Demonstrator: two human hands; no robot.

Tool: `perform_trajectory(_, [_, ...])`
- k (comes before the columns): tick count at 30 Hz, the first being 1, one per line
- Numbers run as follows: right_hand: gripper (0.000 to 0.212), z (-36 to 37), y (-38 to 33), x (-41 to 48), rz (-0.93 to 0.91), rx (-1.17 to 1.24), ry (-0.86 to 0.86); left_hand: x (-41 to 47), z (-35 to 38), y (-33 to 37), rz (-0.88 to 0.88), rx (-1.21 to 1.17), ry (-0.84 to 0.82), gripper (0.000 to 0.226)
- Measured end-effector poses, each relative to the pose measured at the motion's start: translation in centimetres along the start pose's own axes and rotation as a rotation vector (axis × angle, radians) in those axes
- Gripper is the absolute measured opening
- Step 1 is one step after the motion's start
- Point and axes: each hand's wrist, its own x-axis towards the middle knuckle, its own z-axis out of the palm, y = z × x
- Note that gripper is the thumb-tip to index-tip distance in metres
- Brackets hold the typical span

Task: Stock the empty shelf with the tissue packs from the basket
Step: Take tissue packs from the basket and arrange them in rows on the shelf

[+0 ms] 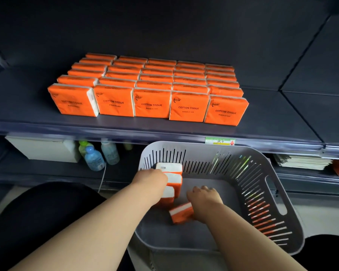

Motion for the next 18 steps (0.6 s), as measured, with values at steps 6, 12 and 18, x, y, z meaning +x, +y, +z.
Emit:
perform_trajectory(6, [0.042, 1.1, 2.0, -0.3, 0.053, 0.051, -0.107, 2.5, 1.9, 2.0, -0.045, 0.296, -0.064, 0.037])
perform_trajectory(12, [0.037, 1.5, 4.3, -0.7, 0.024, 0.105, -0.105, 3.9, 2.7, 2.7, -0.057, 0.301, -0.084, 0.035])
perform_trajectory(18, [0.037, 1.8, 4.7, -0.5, 0.029, 0.191, -0.070, 3.4, 1.8, 4.4, -0.021, 0.074, -0.099, 0.041])
